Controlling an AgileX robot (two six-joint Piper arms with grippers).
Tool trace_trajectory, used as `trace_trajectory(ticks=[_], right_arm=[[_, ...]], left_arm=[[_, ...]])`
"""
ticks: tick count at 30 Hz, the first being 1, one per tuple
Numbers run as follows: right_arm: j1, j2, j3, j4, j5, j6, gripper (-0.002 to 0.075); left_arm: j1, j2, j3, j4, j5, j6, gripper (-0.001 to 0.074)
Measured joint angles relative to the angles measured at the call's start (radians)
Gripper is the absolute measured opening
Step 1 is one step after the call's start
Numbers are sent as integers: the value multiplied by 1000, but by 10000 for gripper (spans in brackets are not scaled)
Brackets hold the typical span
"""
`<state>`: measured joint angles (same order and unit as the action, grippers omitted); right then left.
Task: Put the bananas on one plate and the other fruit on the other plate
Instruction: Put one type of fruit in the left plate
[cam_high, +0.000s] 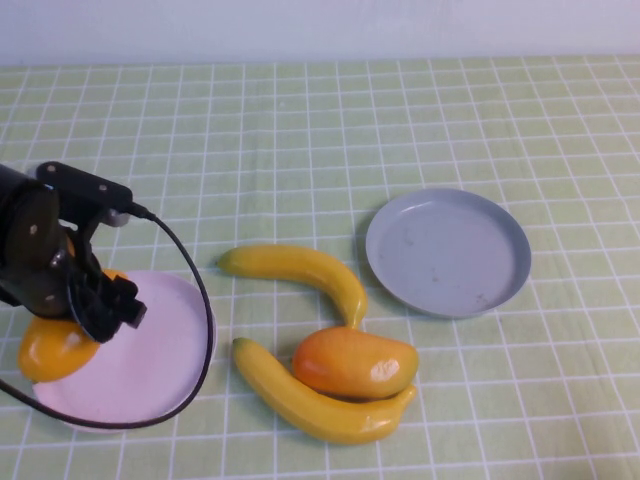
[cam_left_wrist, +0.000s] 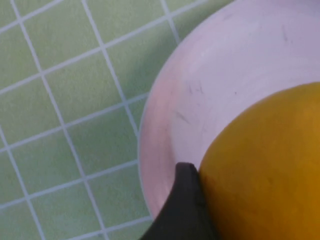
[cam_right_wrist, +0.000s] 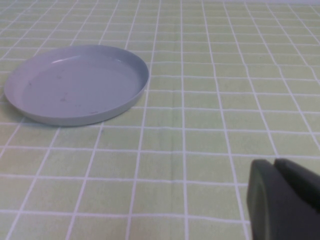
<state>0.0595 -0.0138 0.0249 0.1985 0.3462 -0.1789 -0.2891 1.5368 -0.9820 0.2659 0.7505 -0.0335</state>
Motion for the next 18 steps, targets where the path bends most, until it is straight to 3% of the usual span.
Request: trace_trajectory(ticks=[12,18], right_arm=[[0,0,0,0,0,0,-16],[0,0,0,0,0,0,-15]], left_arm=[[12,81,0,-30,11,-13,512],[12,81,-12,-28,20,-20,647]])
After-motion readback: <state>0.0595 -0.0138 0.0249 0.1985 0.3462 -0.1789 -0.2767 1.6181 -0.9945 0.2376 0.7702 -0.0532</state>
